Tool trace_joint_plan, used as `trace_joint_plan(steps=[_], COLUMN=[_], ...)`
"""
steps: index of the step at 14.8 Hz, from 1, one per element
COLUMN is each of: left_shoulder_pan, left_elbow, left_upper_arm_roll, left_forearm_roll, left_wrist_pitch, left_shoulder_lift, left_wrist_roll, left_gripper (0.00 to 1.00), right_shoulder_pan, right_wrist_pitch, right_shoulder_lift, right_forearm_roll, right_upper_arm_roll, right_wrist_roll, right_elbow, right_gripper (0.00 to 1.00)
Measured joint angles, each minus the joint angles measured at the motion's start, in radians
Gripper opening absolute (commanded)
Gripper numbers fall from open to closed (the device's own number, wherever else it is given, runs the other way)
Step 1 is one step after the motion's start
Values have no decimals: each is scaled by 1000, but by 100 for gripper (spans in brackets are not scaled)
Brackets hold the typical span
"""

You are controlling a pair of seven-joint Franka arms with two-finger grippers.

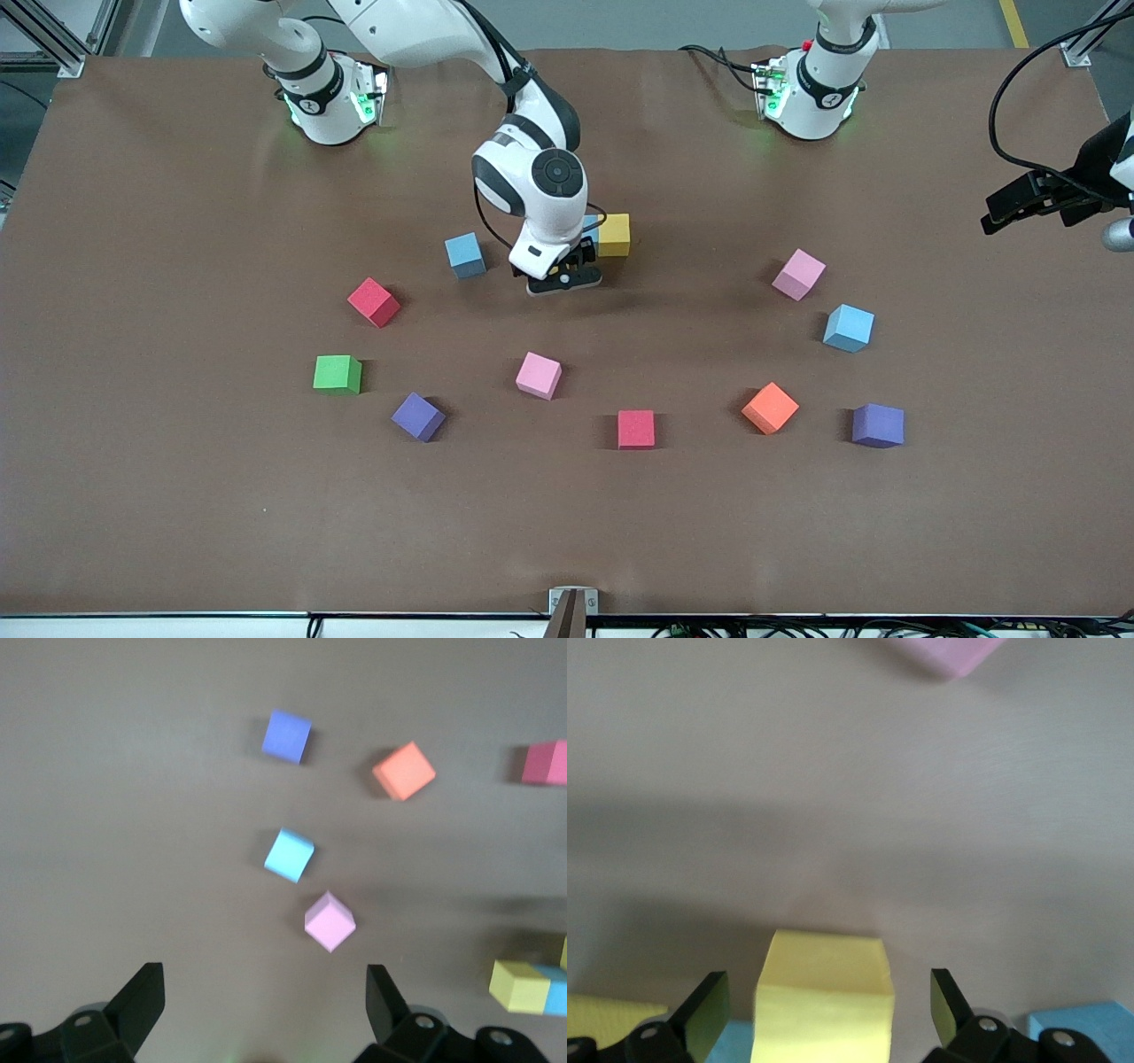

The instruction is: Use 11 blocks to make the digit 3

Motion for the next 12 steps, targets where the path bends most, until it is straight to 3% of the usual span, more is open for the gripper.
trace_joint_plan(steps=[4,9,12], left_shoulder_pan=[-1,-1,-1], left_elbow=[0,0,0], left_upper_arm_roll=[0,-1,0], left_forearm_roll=[0,0,0], left_wrist_pitch=[32,33,33], left_shoulder_lift=[19,20,19], left_wrist_roll=[0,0,0], left_gripper=[100,100,100], right_shoulder_pan=[-286,-247,-246], right_wrist_pitch=[-128,-166,-71], right_shoulder_lift=[-129,-144,-201], right_forearm_roll=[1,1,2], right_upper_arm_roll=[-30,-11,-13], right_wrist_roll=[-97,-14,153], right_elbow=[27,-8,-146], right_gripper=[100,100,100])
